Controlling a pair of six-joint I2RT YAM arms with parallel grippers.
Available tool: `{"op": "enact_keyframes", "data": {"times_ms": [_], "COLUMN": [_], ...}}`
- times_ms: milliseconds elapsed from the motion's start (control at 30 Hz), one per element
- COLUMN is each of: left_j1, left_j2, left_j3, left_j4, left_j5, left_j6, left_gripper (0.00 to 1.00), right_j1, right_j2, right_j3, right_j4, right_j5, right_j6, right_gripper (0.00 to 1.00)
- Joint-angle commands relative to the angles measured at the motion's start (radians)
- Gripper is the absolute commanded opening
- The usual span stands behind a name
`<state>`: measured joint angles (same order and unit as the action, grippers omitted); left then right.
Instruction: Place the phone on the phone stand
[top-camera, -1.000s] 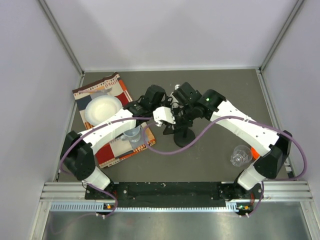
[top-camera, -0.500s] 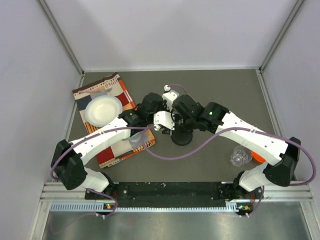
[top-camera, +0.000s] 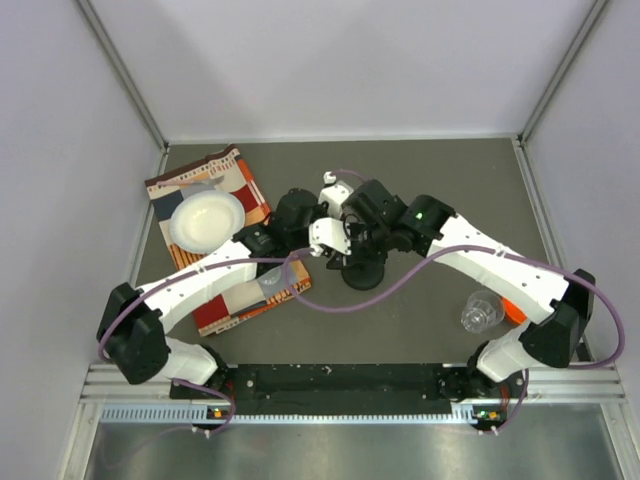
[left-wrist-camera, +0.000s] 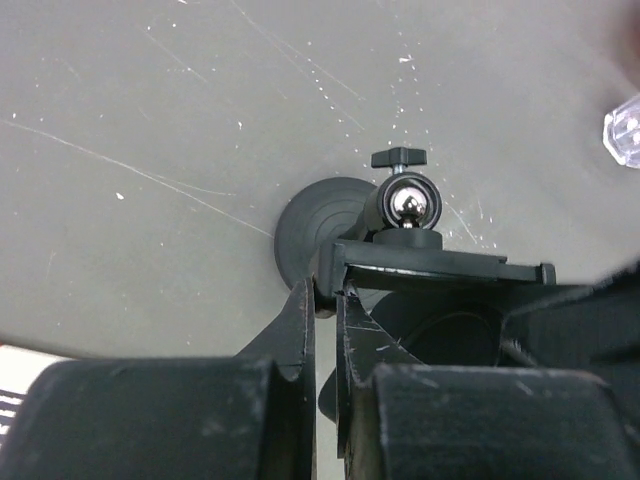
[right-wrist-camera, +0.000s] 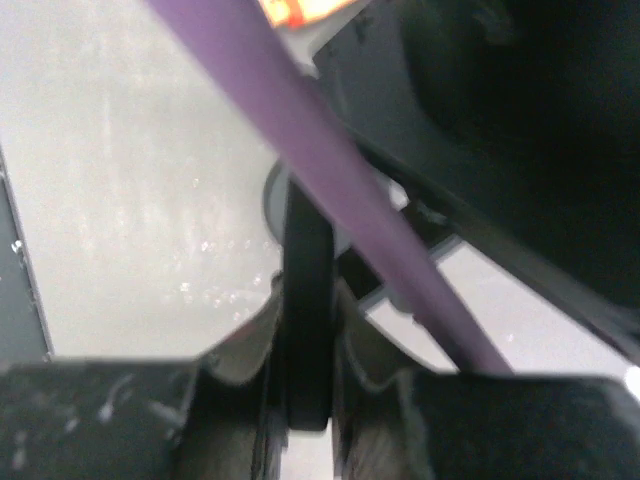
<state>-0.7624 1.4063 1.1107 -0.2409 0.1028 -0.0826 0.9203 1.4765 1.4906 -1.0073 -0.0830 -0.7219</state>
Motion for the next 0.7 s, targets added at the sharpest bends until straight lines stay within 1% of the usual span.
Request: {"op": "enact_keyframes", "data": {"times_ms": [0, 33, 67, 100, 133, 167, 200, 267, 300, 400, 467, 533, 667], "left_j1": [0.028, 0.026, 0.026, 0.026, 0.026, 0.026, 0.026, 0.015, 0.005, -0.023, -0.021, -0.02, -0.017], "left_j2": [-0.127, -0.139, -0.156, -0.164, -0.17, -0.176, -0.176, -0.187, -0.188, -0.176, -0.153, -0.126, -0.092], "left_j3": [-0.107, -0.121, -0.135, -0.15, -0.15, -0.147, -0.143, -0.155, -0.163, -0.17, -0.144, -0.115, -0.065], "left_j4": [0.231, 0.265, 0.296, 0.331, 0.333, 0.328, 0.324, 0.321, 0.328, 0.345, 0.333, 0.307, 0.255], "left_j5": [-0.028, -0.056, -0.095, -0.214, -0.274, -0.317, -0.36, -0.371, -0.444, -0.584, -0.71, -0.78, -0.86], "left_j6": [0.125, 0.167, 0.176, 0.176, 0.158, 0.14, 0.124, 0.086, 0.084, 0.118, 0.119, 0.112, 0.084], "left_gripper": [0.0, 0.0, 0.0, 0.0, 0.0, 0.0, 0.0, 0.0, 0.0, 0.0, 0.0, 0.0, 0.0], "right_j1": [-0.139, -0.156, -0.156, -0.156, -0.164, -0.17, -0.172, -0.17, -0.17, -0.166, -0.167, -0.166, -0.163], "right_j2": [0.027, 0.025, 0.027, 0.027, 0.019, 0.009, -0.004, -0.016, -0.016, -0.021, -0.057, -0.074, -0.11], "right_j3": [0.031, 0.013, 0.002, -0.009, -0.032, -0.039, -0.047, -0.043, -0.036, -0.01, -0.049, -0.093, -0.121], "right_j4": [-0.192, -0.191, -0.195, -0.197, -0.186, -0.182, -0.175, -0.177, -0.188, -0.251, -0.254, -0.252, -0.275], "right_j5": [-0.162, -0.194, -0.166, -0.125, -0.021, 0.009, 0.021, 0.057, 0.071, 0.08, 0.112, 0.147, 0.189], "right_j6": [0.216, 0.223, 0.237, 0.278, 0.307, 0.331, 0.357, 0.368, 0.375, 0.36, 0.365, 0.386, 0.411], "right_gripper": [0.0, 0.0, 0.0, 0.0, 0.0, 0.0, 0.0, 0.0, 0.0, 0.0, 0.0, 0.0, 0.0]}}
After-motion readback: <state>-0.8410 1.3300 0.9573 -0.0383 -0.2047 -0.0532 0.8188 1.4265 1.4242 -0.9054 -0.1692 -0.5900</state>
